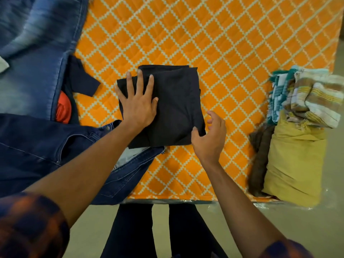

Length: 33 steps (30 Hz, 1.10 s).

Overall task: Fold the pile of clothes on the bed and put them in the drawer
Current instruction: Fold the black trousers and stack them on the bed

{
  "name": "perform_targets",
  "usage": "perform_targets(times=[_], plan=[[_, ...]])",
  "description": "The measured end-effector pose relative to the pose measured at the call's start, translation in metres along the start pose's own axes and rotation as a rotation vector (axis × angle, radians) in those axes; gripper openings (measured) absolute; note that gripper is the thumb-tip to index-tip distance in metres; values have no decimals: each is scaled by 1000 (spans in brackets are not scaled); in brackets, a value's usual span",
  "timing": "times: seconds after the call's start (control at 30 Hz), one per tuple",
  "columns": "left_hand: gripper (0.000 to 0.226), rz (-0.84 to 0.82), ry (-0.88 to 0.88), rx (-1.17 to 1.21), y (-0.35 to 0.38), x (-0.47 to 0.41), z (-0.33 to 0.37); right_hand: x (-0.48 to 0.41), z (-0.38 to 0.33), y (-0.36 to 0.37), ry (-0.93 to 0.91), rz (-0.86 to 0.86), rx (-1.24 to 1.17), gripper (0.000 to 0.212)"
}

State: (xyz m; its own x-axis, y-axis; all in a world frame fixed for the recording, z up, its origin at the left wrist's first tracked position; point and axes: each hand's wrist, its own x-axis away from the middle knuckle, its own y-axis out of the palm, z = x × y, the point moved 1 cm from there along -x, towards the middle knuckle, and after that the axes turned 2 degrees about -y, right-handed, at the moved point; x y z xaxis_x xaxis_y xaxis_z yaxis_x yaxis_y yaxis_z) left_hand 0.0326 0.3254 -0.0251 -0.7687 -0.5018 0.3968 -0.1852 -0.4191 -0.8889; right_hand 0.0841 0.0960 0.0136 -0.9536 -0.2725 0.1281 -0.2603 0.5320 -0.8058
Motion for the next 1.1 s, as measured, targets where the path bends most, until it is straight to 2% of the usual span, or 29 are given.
perform_targets(times=[0.1, 0.2, 0.27, 0.37, 0.47, 0.6, 0.67, 0.77, 0.83, 1.0, 1.1], plan=[[70, 155, 194, 10, -11, 46, 22, 26, 2, -5, 189, 23, -107, 56], [79, 66, 363, -55, 9, 94, 34, 59, 1, 11, 251, -85, -221, 69], [91, 2, 323, -156, 28, 101, 28, 63, -1, 27, 239, -101, -252, 74], [103, -23, 281, -215, 40, 92, 23, 52, 4, 39, 229, -51, -311, 63], [102, -68, 257, -209, 38, 86, 25, 49, 18, 39, 152, -70, -311, 60], [84, -129, 233, -172, 18, 77, 33, 36, 24, 32, 56, -89, -330, 63], [80, -129, 231, -108, 1, 69, 34, 19, 22, 25, -51, -125, -348, 61], [77, -213, 271, -34, -33, 53, 35, -10, 24, 9, -232, -191, -254, 59], [72, -172, 286, -20, -47, 45, 40, -24, 24, 2, -306, -157, -216, 59], [69, -117, 315, 3, -46, 50, 61, -20, 29, 6, -33, 80, -478, 50], [68, -53, 276, 70, -54, 52, 57, 20, 29, 22, 75, 116, -616, 56]])
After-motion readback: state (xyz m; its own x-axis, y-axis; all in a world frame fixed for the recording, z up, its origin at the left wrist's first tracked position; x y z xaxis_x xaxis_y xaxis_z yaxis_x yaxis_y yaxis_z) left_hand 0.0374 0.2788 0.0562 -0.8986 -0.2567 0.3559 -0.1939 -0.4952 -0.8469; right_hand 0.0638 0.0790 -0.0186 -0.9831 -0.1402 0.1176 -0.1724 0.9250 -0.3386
